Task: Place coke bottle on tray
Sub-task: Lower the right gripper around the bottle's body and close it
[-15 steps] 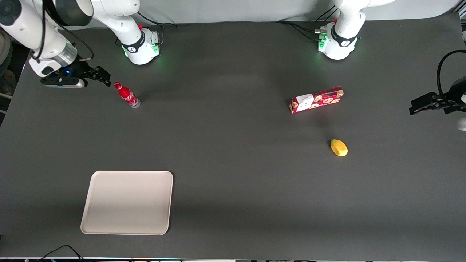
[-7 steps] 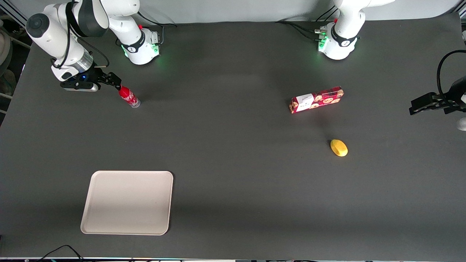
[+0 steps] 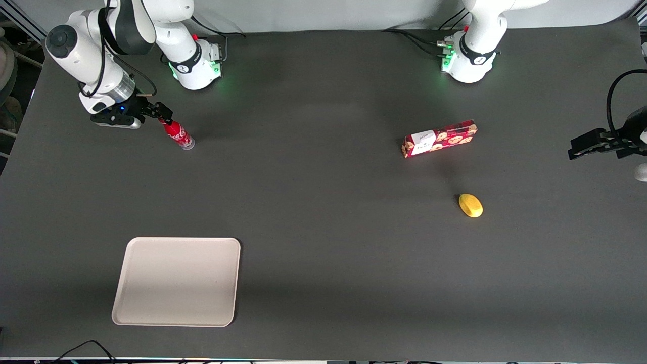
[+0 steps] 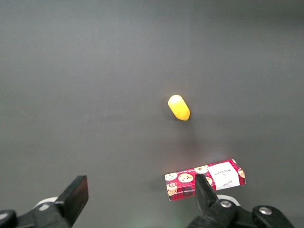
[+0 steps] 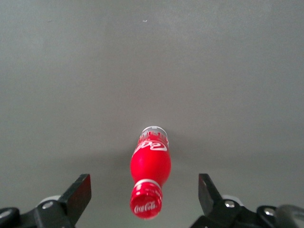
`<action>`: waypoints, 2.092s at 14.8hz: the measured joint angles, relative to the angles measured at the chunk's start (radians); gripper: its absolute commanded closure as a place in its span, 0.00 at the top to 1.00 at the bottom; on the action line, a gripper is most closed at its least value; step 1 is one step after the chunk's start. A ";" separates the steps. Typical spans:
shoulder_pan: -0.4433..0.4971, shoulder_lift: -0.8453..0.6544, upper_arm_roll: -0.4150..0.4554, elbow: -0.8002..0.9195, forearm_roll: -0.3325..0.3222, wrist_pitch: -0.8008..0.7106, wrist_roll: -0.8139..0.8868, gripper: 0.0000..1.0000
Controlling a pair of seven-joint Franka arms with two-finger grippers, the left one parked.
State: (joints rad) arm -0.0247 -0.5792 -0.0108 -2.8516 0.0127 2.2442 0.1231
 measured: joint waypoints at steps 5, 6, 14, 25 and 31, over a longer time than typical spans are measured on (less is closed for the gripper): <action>-0.018 0.041 -0.003 -0.027 0.002 0.042 0.035 1.00; -0.019 0.051 -0.003 -0.027 0.002 0.042 0.051 1.00; -0.018 0.120 0.029 -0.028 0.002 0.049 0.081 0.99; -0.018 0.121 0.032 -0.026 0.004 0.045 0.108 0.00; -0.018 0.121 0.057 0.004 0.005 -0.034 0.110 0.00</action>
State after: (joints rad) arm -0.0425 -0.4581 0.0459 -2.8477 0.0172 2.2103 0.2330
